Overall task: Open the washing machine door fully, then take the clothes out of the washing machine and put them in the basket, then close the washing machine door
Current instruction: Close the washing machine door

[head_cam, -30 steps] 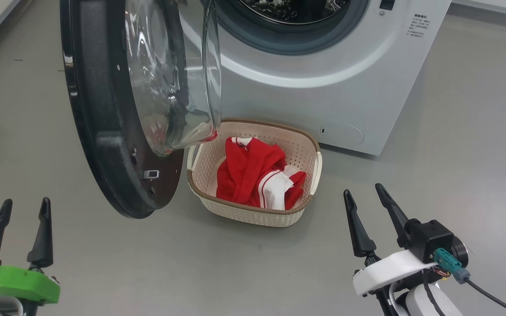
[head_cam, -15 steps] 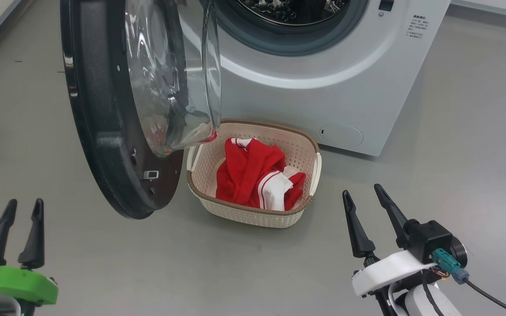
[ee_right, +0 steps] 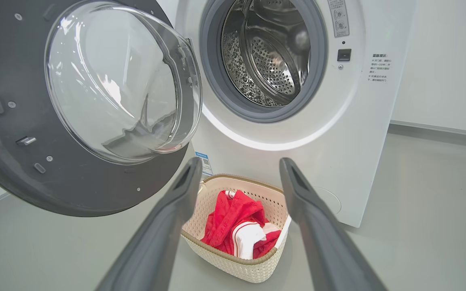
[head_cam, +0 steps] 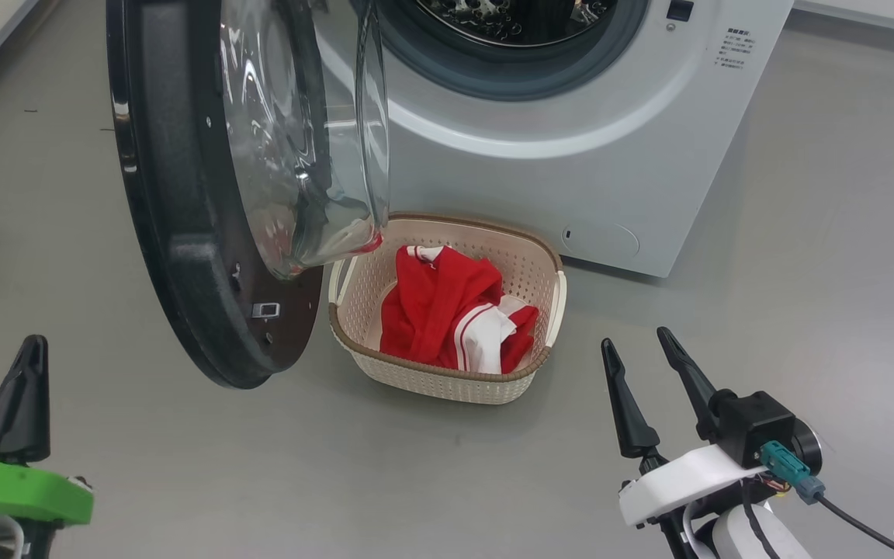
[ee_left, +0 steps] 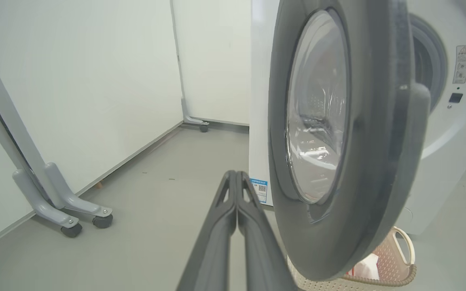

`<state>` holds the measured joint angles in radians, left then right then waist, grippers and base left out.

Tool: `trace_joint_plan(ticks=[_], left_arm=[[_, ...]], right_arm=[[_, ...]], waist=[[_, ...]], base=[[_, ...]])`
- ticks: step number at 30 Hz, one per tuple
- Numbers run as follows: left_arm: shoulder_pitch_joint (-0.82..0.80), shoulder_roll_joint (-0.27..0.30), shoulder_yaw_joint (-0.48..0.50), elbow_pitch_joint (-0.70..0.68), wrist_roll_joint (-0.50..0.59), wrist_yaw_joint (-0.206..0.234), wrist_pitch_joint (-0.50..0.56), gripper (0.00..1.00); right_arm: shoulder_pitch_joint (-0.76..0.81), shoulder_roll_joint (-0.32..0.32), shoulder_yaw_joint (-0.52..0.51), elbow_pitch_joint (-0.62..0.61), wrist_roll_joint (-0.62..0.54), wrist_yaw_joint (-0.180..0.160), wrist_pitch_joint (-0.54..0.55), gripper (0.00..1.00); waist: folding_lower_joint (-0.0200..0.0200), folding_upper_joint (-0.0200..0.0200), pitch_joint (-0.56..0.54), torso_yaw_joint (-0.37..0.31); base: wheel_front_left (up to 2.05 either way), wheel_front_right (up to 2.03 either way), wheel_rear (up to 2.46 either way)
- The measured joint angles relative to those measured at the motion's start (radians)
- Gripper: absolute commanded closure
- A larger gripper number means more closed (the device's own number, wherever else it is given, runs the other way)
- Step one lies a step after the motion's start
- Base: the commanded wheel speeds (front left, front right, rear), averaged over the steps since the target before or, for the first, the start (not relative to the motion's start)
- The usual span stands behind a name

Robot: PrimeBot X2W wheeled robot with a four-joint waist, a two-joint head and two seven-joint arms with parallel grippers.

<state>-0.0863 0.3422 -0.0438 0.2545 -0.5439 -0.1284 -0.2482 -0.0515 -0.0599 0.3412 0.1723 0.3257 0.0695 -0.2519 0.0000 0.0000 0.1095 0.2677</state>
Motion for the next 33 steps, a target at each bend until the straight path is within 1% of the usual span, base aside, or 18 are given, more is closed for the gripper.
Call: trace_joint_plan(ticks=[3, 7, 11, 17, 18, 22, 23, 28, 29, 30, 33], left_arm=[[-0.012, -0.012, 0.016, -0.015, -0.091, 0.000, 0.011, 1.00], [-0.048, -0.060, 0.055, -0.021, -0.267, 0.000, 0.068, 1.00], [-0.076, -0.108, 0.086, -0.025, -0.446, 0.000, 0.162, 1.00], [-0.137, -0.179, 0.200, -0.017, -0.736, 0.000, 0.308, 1.00], [-0.148, -0.191, 0.217, -0.015, -0.784, 0.007, 0.334, 1.00], [-0.193, -0.252, 0.295, -0.004, -1.004, 0.091, 0.456, 1.00], [-0.217, -0.270, 0.321, -0.004, -1.085, 0.131, 0.503, 1.00], [-0.258, -0.268, 0.373, -0.012, -1.193, 0.236, 0.589, 1.00], [-0.260, -0.267, 0.382, -0.012, -1.205, 0.251, 0.602, 1.00], [-0.262, -0.266, 0.390, -0.012, -1.225, 0.256, 0.615, 1.00], [-0.264, -0.259, 0.395, -0.017, -1.245, 0.256, 0.641, 1.00]], right_arm=[[0.000, 0.000, 0.005, 0.000, 0.000, 0.001, 0.000, 0.00], [0.000, 0.001, 0.003, 0.000, 0.000, 0.001, 0.000, 0.00], [0.000, 0.001, 0.001, 0.000, 0.000, 0.001, 0.000, 0.00], [0.000, 0.002, -0.001, -0.002, 0.000, 0.001, 0.000, 0.00], [0.000, 0.002, -0.001, -0.002, 0.000, 0.001, 0.000, 0.00], [-0.001, 0.002, 0.000, -0.003, 0.000, 0.001, 0.000, 0.00], [-0.001, 0.002, -0.001, -0.003, 0.000, 0.001, 0.000, 0.00], [-0.001, 0.003, -0.002, -0.004, 0.000, 0.001, 0.000, 0.00], [-0.001, 0.003, -0.002, -0.004, 0.000, 0.001, 0.000, 0.00], [-0.001, 0.003, -0.002, -0.004, 0.000, 0.001, 0.000, 0.00], [-0.001, 0.003, -0.002, -0.004, 0.000, 0.001, 0.000, 0.00]], waist=[[0.0000, 0.0000, 0.003, -0.003], [0.0000, 0.0000, 0.010, -0.007], [0.0000, 0.0000, 0.013, -0.009], [0.0000, 0.0000, 0.019, -0.012], [0.0000, 0.0000, 0.020, -0.013], [0.0000, 0.0000, 0.026, -0.015], [0.0000, 0.0000, 0.028, -0.017], [0.0000, 0.0000, 0.031, -0.020], [0.0000, 0.0000, 0.032, -0.021], [0.0000, 0.0000, 0.032, -0.022], [0.0000, 0.0000, 0.033, -0.025]], base=[[0.00, 0.00, 0.00], [0.00, 0.00, 0.00], [0.00, 0.00, 0.00], [0.00, 0.00, 0.00], [0.00, 0.00, 0.00], [0.00, 0.00, 0.00], [0.00, 0.00, 0.00], [0.00, 0.00, 0.00], [0.00, 0.00, 0.00], [0.00, 0.00, 0.00], [0.00, 0.00, 0.00]])
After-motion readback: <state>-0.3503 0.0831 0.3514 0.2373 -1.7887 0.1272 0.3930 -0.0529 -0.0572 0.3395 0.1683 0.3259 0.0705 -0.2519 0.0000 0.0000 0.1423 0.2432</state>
